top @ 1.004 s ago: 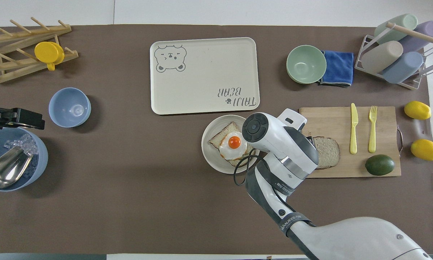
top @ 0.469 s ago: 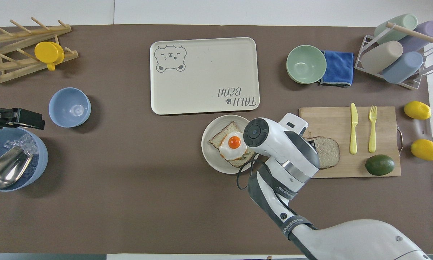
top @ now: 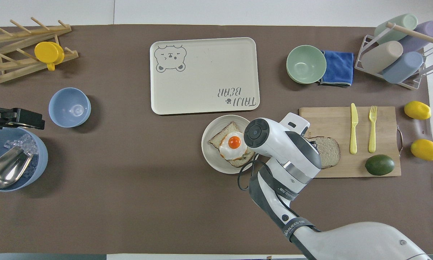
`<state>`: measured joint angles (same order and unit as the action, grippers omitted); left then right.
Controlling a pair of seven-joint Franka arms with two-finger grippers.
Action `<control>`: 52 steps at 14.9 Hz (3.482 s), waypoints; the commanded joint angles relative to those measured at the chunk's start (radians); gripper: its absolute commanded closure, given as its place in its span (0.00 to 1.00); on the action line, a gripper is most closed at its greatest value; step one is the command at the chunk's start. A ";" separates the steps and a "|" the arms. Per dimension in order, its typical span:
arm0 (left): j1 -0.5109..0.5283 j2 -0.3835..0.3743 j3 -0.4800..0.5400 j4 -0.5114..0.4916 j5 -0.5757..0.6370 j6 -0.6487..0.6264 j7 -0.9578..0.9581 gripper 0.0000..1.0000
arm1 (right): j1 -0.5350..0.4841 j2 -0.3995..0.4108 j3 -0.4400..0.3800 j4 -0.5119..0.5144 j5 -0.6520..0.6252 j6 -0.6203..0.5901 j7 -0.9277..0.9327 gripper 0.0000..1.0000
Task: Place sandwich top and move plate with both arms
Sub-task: 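Carry the bread slice over the egg plate with the right gripper, then lower the bread onto the egg toast and open the right gripper, then withdraw the right gripper while the left gripper reaches the plate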
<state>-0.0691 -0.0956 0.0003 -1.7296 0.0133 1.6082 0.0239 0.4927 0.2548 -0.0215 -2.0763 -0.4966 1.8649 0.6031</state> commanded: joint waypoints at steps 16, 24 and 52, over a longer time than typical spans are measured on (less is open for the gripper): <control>0.011 -0.012 -0.005 0.001 -0.001 -0.008 0.011 0.00 | 0.095 0.138 0.179 0.483 0.228 -0.171 0.047 1.00; 0.011 -0.012 -0.005 0.001 -0.001 -0.010 0.010 0.00 | 0.069 0.150 0.179 0.437 0.280 -0.034 0.066 1.00; -0.014 -0.009 -0.011 -0.053 -0.079 0.068 -0.071 0.00 | -0.239 -0.087 0.167 0.415 0.516 -0.119 -0.086 0.00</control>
<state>-0.0716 -0.0951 -0.0074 -1.7373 -0.0314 1.6219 -0.0056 0.3266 0.2263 0.1423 -1.6553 -0.0216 1.8146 0.5718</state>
